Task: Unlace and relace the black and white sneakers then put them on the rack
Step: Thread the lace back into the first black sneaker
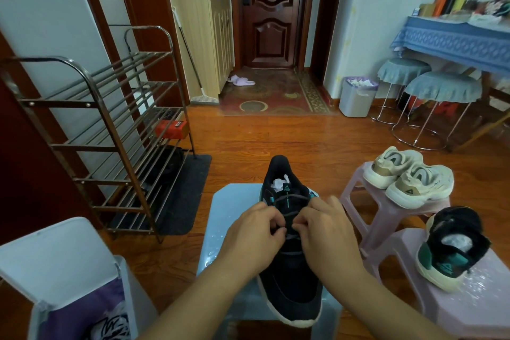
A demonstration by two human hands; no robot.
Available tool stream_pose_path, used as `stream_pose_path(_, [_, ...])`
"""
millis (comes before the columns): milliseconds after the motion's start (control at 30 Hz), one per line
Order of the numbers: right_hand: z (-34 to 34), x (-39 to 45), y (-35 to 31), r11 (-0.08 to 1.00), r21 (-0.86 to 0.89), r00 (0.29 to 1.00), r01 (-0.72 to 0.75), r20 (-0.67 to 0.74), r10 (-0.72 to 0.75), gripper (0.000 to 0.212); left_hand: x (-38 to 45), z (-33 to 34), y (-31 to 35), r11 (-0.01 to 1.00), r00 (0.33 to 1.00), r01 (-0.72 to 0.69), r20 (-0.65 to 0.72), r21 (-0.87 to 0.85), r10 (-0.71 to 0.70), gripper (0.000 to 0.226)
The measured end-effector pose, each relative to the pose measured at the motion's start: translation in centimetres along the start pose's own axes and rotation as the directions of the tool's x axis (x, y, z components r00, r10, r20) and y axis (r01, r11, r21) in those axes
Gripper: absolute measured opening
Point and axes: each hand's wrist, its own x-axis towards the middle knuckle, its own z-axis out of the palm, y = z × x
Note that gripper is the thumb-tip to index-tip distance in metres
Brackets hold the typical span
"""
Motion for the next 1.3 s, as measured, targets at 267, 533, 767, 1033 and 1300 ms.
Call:
stream_pose_path(267, [0.6, 0.2, 0.9, 0.998, 0.044, 0.998, -0.045, 0.038, 0.044, 0.021, 0.3, 0.7, 0.5, 0.994, 0.998, 0.064, 0.025, -0.087, -0.062, 0.012])
stream_pose_path(533, [-0.3, 0.1, 0.8, 0.999, -0.02, 0.998, 0.042, 0.043, -0.041, 0.018, -0.2, 0.2, -0.4, 0.975, 0.999, 0.042, -0.006, -0.22, -0.044, 0.019])
stream_pose_path(767, [-0.6, -0.1, 0.9, 0.998, -0.032, 0.997, 0.058, 0.046, -0.057, 0.017, -0.2, -6.9, -5.3, 0.625, 0.871, 0.298, -0.063, -0.721, -0.487, 0.011])
stream_pose_path(1033, [-0.6, -0.2, 0.7, 0.998, -0.024, 0.996, 0.058, 0.069, -0.056, 0.019, -0.6, -4.4, -3.8, 0.195, 0.867, 0.319, 0.202, -0.928, -0.456, 0.017])
stream_pose_path(1300, [-0.2, -0.1, 0.9, 0.998, -0.037, 0.996, 0.055, 0.068, -0.053, 0.021, 0.3, -0.3, -0.8, 0.558, 0.874, 0.409, 0.134, -0.722, -0.467, 0.019])
